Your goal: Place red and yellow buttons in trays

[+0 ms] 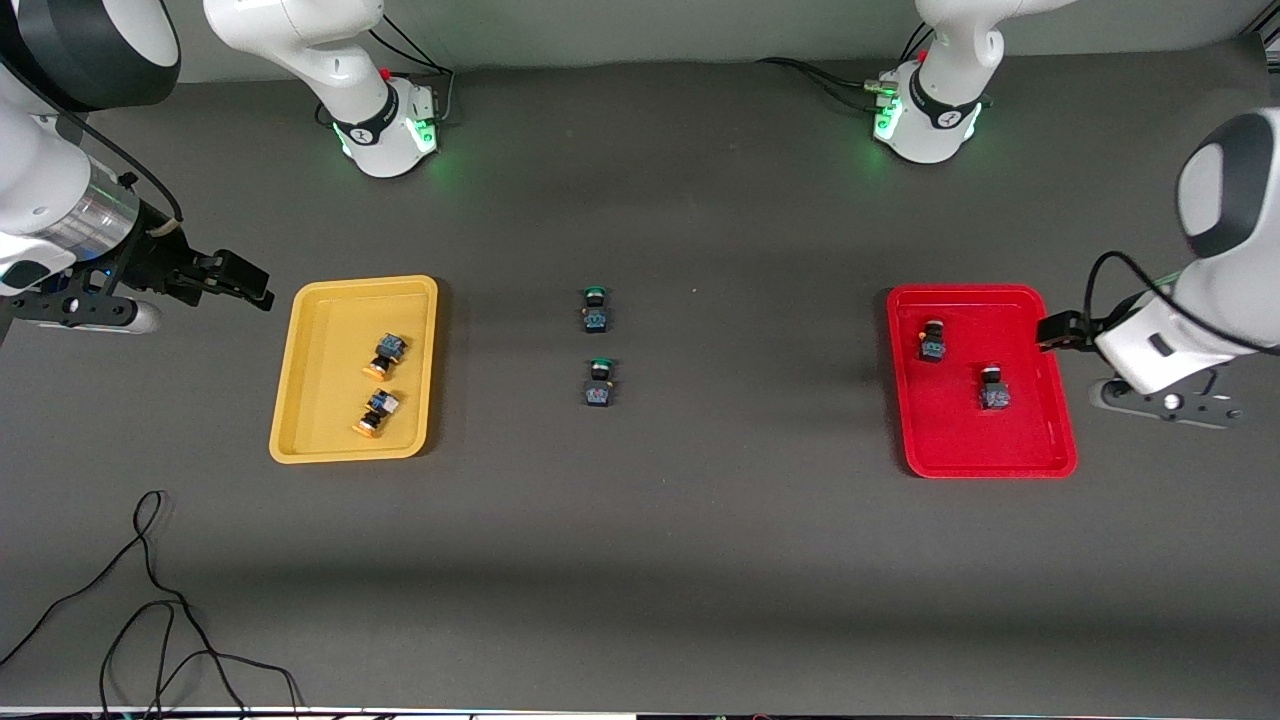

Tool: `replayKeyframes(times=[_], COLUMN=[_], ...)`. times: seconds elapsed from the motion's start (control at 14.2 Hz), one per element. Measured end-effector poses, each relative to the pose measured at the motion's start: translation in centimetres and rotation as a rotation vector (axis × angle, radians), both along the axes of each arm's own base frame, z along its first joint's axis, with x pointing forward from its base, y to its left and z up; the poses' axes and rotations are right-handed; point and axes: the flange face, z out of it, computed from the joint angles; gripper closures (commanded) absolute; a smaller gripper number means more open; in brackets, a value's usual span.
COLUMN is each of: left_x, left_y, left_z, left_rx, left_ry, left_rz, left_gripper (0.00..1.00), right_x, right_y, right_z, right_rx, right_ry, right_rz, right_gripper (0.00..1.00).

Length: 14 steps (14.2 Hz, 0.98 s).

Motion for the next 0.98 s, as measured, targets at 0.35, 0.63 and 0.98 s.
replayKeyframes(times=[0.35, 0.63, 0.98], left_x=[-0.2, -0.5, -1.5], left_y=[1.1, 1.0, -0.1], left_z=[3.4, 5.3, 7.4], left_rx=[0.006, 0.032, 0.031], left_ry=[0.012, 0.009, -0.018], left_rz=[0.031, 0.098, 0.123], left_gripper=[0.0, 0.0, 0.0], right_x=[0.4, 0.5, 0.7], right_y=[-0.1, -0.2, -0.3], right_z=[-0.2, -0.1, -0.4], right_rx=[-0.012, -0.019, -0.022], right_ry=[-0.009, -0.012, -0.007], right_rz=[0.026, 0.038, 0.041], right_gripper=[0.0, 0.0, 0.0])
